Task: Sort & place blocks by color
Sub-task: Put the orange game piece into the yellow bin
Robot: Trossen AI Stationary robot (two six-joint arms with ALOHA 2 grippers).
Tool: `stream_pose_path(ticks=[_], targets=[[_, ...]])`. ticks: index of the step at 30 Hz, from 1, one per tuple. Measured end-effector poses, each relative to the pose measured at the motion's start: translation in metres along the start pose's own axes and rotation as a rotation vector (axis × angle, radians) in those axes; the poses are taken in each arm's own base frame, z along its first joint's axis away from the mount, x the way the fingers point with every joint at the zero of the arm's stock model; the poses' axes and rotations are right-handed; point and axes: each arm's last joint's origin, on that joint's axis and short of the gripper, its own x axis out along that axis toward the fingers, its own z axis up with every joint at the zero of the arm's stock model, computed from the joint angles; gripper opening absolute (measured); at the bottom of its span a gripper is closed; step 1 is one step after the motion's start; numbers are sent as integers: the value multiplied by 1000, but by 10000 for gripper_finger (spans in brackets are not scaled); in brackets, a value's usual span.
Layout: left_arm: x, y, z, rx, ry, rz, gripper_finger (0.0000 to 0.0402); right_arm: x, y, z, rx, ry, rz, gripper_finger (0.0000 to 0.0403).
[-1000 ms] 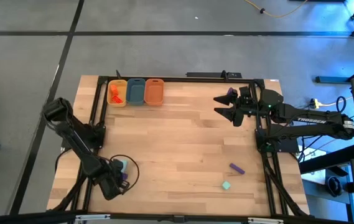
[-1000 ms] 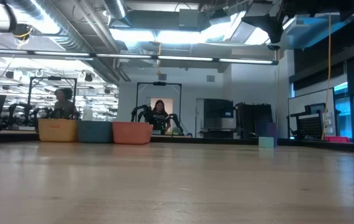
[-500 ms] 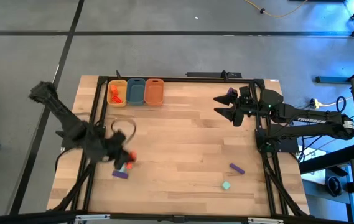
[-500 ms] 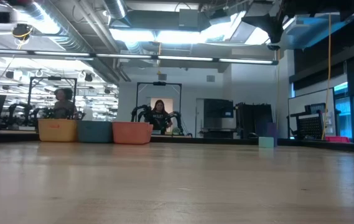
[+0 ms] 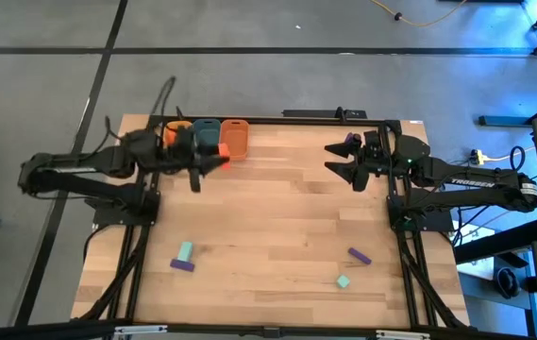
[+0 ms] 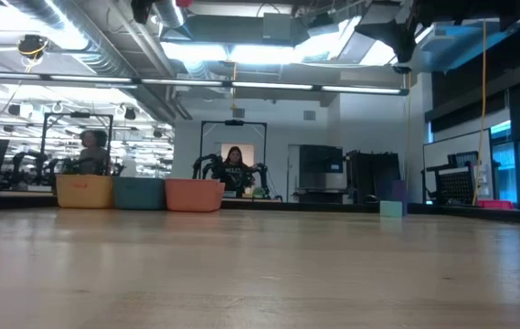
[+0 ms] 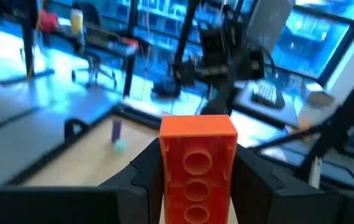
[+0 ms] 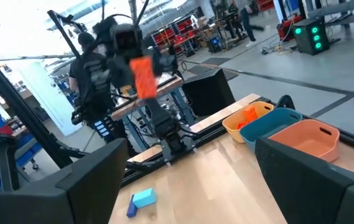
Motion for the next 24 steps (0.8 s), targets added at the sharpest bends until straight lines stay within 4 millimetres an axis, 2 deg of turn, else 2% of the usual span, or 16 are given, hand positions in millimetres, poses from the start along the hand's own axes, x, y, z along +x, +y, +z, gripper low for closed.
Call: stream_pose_path(ticks=[4,24], targets=[[-3,8,5,20,-22,29,127,0,0,0,-2,1,0,355],[0,5,2,21,-12,19,127,0,0,0,-2,1,-1,355]])
